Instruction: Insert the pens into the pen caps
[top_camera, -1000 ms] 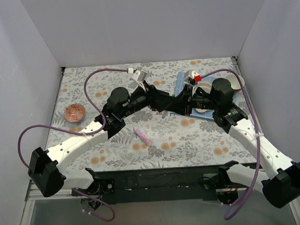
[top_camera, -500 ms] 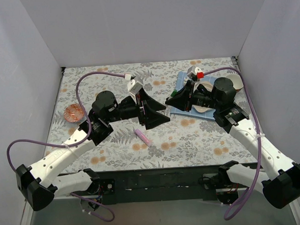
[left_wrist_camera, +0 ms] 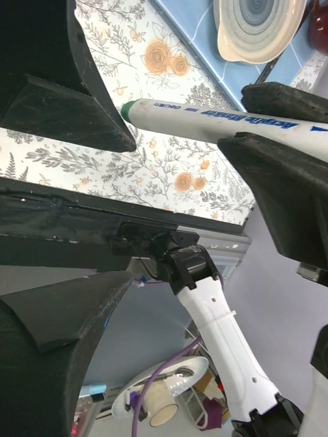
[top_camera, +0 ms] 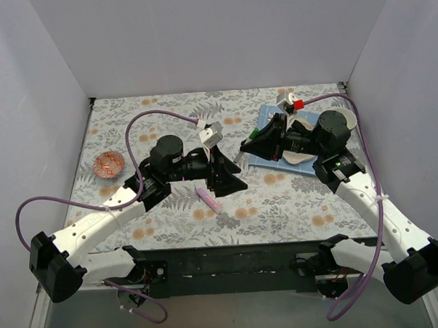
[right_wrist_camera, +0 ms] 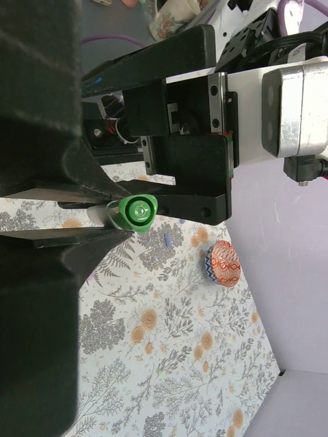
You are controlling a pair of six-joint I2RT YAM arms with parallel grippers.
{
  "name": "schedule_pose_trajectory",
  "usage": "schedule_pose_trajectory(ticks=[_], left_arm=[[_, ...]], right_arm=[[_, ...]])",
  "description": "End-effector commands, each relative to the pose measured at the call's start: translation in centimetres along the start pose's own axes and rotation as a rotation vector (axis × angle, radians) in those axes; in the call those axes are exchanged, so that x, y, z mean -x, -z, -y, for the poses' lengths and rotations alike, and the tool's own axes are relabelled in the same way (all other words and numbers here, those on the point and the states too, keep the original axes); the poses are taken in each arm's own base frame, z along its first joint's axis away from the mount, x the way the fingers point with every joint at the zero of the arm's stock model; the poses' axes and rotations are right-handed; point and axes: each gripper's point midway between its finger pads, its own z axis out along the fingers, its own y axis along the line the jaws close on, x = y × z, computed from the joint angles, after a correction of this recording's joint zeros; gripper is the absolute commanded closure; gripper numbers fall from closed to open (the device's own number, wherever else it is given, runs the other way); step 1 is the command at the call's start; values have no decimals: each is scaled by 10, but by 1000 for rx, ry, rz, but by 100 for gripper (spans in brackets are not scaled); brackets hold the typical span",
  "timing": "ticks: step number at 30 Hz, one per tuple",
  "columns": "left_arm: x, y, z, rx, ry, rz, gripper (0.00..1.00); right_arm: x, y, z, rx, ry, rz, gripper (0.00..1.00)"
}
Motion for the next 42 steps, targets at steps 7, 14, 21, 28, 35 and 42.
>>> schedule_pose_trajectory(ticks=[7, 14, 21, 28, 35, 42], left_arm=[[14, 23, -10, 156, -101, -6, 29], [25, 0, 1, 20, -98, 32, 35], [31, -14, 3, -45, -104, 33, 48], [34, -14, 11, -103, -103, 49, 55], [37, -12, 14, -116, -92, 59, 72], [37, -10, 11, -116, -81, 57, 92]], right_arm=[[32, 5, -23, 55, 88, 41, 99], [28, 3, -33, 116, 76, 35, 99], [20, 1, -42, 181, 52, 21, 99], [10, -1, -41, 187, 37, 2, 99], [0, -3, -36, 176, 20, -28, 99], [-6, -5, -36, 187, 12, -43, 99]])
